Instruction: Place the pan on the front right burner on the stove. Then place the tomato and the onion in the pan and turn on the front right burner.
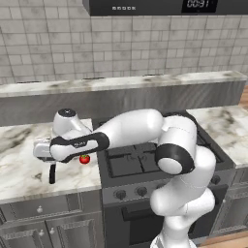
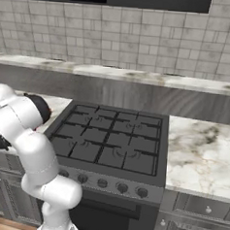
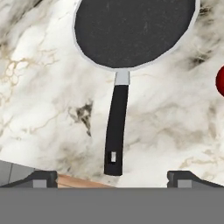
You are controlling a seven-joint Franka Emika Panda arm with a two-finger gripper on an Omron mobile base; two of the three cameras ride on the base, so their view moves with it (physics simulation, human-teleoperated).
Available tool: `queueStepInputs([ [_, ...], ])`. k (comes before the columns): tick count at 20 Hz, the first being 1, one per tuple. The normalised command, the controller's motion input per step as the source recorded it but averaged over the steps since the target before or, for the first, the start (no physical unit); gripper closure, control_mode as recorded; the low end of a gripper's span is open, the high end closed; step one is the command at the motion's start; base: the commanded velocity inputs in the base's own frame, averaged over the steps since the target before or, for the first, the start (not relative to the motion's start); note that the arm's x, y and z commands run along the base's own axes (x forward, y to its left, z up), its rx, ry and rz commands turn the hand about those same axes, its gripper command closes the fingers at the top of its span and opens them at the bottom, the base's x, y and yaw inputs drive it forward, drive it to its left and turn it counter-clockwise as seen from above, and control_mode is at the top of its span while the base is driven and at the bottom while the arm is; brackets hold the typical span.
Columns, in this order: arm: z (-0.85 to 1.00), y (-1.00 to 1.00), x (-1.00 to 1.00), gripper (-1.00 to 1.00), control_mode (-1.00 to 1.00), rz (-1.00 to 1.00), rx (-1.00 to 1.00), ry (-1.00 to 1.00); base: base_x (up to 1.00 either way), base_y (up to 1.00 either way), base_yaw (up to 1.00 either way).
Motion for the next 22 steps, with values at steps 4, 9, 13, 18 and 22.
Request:
queueStepInputs([
  [4,-0.14,0.04,0.00,-1.00,-1.00,0.00,0.00,0.00,0.00,0.00,0.00],
  [9,-0.08,0.00,0.00,-1.00,-1.00,0.00,0.00,0.00,0.00,0.00,0.00],
  [13,-0.11,0.00,0.00,-1.00,-1.00,0.00,0.00,0.00,0.00,0.00,0.00],
  [18,-0.19,0.00,-0.03,-1.00,-1.00,0.00,0.00,0.00,0.00,0.00,0.00],
  [22,-0.21,0.00,0.00,-1.00,-1.00,0.00,0.00,0.00,0.00,0.00,0.00],
])
